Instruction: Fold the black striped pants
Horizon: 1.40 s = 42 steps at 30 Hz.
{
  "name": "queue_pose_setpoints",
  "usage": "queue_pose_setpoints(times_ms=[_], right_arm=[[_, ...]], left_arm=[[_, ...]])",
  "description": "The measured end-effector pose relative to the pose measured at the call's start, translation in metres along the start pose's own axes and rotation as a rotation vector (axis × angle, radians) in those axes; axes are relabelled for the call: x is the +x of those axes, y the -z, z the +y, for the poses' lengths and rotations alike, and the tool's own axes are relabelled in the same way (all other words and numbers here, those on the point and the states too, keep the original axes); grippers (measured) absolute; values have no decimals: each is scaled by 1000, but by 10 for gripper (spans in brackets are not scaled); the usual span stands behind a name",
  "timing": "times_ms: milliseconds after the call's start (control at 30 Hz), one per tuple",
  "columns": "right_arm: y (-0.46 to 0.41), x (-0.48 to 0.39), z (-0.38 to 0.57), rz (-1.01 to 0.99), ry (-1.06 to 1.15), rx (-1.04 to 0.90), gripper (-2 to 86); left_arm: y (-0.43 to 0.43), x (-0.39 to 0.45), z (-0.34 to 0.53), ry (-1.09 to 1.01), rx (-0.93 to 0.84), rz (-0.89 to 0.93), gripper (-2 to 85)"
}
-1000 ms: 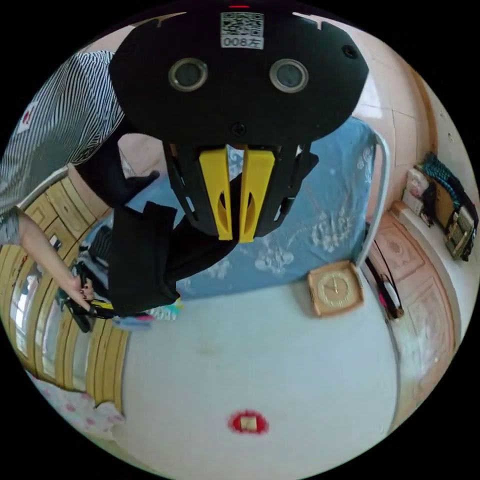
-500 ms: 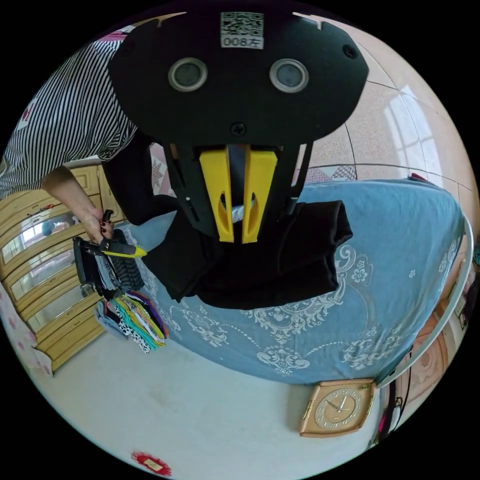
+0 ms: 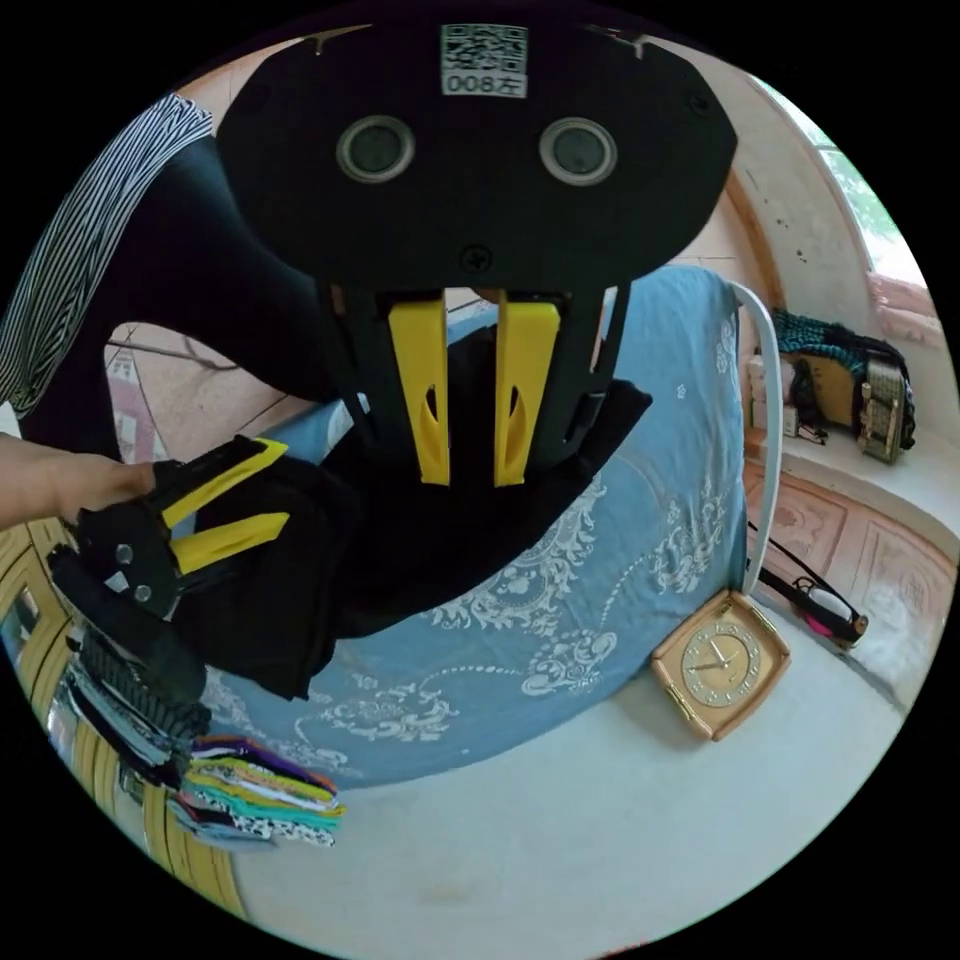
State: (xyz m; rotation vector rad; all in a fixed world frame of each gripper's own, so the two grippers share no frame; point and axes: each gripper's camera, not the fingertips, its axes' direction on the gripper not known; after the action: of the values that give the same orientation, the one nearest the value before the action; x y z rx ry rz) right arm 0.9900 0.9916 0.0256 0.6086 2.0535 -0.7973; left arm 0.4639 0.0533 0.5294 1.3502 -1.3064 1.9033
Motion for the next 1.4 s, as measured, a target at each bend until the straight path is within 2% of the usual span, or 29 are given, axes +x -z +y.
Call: queue_pose_setpoints(times_ms=[100, 233, 367, 567, 767, 967, 1067, 1233, 1400], right_arm=[[-2, -17, -14, 98, 37, -15, 136], [0, -18, -25, 73, 27, -24, 133], [0, -18, -29, 59, 19, -28, 115], [-1, -5, -25, 19, 6, -53, 68], [20, 27, 5, -84, -34, 2, 35], [79, 109, 50, -156, -162, 178, 27], [132, 172, 69, -201, -256, 340, 25], [239, 258, 123, -175, -384, 668, 22], [288, 303, 197, -131, -466, 858, 22]], left_arm=[[-2, -2, -8, -8, -25, 0, 66], [21, -5, -15, -21, 71, -18, 68], [19, -7, -25, -56, 45, -66, 72], [5, -24, -39, -74, -75, -35, 44], [34, -56, -36, -15, -21, 86, 17], [62, -103, -50, 82, 85, 121, 10], [86, -133, -73, 113, 167, 103, 8], [153, -191, -106, 108, 313, -44, 7], [202, -239, -93, 134, 386, -130, 6]])
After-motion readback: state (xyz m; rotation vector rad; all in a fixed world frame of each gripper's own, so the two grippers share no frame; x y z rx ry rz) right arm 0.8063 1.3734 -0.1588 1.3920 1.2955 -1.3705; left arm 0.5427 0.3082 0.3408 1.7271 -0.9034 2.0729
